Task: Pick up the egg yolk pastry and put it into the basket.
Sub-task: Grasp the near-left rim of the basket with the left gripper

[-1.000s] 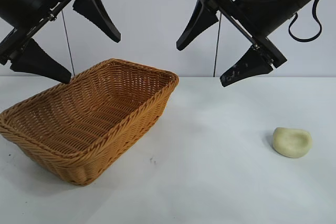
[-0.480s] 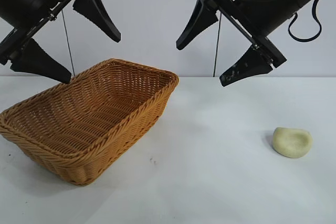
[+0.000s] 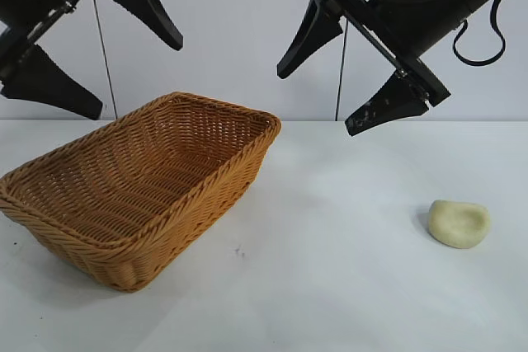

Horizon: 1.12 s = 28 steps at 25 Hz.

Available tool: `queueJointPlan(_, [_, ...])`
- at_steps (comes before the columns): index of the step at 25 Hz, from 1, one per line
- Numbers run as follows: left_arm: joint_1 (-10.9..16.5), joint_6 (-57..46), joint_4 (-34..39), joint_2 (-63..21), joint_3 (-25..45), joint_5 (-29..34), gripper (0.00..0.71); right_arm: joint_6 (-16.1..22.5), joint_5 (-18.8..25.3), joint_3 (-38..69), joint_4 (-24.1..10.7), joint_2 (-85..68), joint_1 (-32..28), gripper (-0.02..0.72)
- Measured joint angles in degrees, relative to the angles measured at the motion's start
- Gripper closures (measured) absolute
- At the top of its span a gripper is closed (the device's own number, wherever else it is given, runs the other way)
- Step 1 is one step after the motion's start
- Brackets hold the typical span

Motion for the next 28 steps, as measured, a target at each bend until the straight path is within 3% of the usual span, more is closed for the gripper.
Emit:
queueJointPlan(9, [-5.5,-22.9,13.9,-2.5,3.6,-4.7,0.018,0.0,-0.1,0.0,0.0,0.0,0.0,0.008])
queueJointPlan(19, [-5.7,-47.7,27.5,3.7,3.6,-5.8,0.018,0.0,-0.1,0.0,0.0,0.0,0.0,0.008])
queueJointPlan(28, [-5.7,-51.0,29.7,9.7,3.7,-5.8,0.018,0.0,-1.0,0.0,0.0,0.0,0.0,0.008])
